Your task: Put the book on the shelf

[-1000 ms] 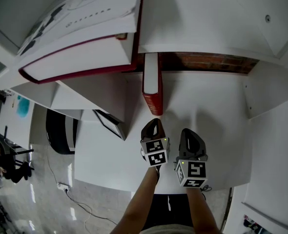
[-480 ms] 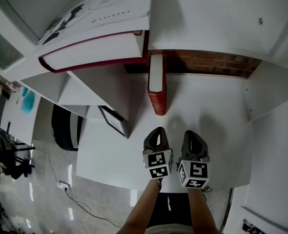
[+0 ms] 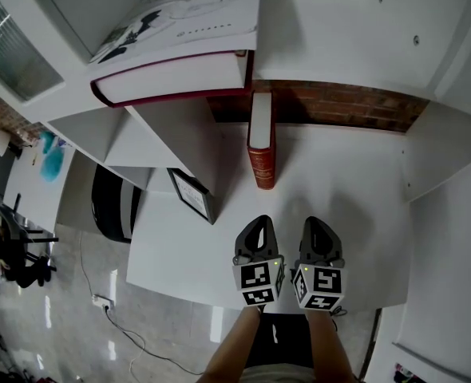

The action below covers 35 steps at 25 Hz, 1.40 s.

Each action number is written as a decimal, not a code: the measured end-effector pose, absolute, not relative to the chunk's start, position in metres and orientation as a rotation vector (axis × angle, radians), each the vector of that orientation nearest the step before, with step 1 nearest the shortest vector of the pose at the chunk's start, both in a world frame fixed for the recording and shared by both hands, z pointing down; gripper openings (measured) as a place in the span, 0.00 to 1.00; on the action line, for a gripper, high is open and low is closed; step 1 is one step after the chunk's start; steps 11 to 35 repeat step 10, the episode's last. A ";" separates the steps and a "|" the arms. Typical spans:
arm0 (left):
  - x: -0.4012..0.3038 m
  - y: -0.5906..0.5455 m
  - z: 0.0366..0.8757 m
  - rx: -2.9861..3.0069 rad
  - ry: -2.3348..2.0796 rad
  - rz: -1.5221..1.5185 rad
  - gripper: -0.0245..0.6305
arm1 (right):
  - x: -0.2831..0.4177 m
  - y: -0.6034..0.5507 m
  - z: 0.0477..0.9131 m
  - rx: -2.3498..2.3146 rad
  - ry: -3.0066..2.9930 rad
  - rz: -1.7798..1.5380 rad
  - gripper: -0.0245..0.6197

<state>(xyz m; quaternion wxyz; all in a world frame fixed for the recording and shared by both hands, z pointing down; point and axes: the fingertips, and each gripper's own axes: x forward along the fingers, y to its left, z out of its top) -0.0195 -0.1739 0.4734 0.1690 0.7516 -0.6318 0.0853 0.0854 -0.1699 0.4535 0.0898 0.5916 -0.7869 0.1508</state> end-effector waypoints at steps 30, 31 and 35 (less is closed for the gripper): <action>-0.023 -0.154 0.470 2.118 -1.777 0.263 0.06 | 0.080 -0.162 0.444 1.732 -2.364 0.435 0.06; -0.023 -0.154 0.470 2.118 -1.777 0.263 0.06 | 0.080 -0.162 0.444 1.732 -2.364 0.435 0.06; -0.023 -0.154 0.470 2.118 -1.777 0.263 0.06 | 0.080 -0.162 0.444 1.732 -2.364 0.435 0.06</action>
